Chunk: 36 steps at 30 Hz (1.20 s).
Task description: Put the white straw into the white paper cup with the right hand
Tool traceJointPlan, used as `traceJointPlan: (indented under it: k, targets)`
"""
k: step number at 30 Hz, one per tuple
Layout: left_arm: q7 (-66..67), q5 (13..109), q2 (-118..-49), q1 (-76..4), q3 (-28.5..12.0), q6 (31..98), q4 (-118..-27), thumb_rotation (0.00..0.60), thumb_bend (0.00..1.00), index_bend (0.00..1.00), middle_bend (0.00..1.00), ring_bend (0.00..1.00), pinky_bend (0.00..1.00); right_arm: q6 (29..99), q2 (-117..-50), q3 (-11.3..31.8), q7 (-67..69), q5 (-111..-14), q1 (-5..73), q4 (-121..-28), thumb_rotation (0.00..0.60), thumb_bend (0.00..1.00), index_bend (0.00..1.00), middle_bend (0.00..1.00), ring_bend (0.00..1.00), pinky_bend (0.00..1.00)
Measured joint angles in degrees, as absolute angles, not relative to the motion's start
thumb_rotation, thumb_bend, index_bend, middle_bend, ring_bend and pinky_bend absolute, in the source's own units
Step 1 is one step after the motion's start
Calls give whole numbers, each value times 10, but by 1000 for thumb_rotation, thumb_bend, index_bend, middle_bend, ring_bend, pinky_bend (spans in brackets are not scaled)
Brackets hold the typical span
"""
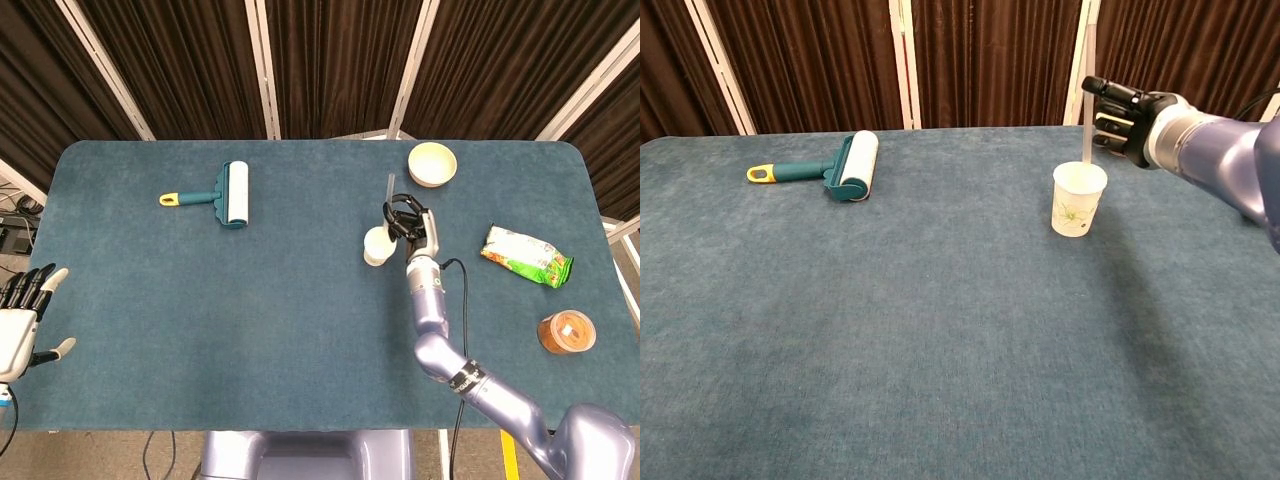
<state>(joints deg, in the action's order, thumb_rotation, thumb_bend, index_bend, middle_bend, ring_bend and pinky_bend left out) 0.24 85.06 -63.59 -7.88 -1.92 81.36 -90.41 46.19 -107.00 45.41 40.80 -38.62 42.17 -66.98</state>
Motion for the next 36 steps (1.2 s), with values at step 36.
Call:
traceJointPlan:
  k: [36]
  targets:
    - [-1, 857, -634, -80, -17, 813, -903, 600, 197, 48, 0, 0, 0, 518, -961, 417, 460, -535, 297, -805, 600, 268, 458, 887, 736, 612]
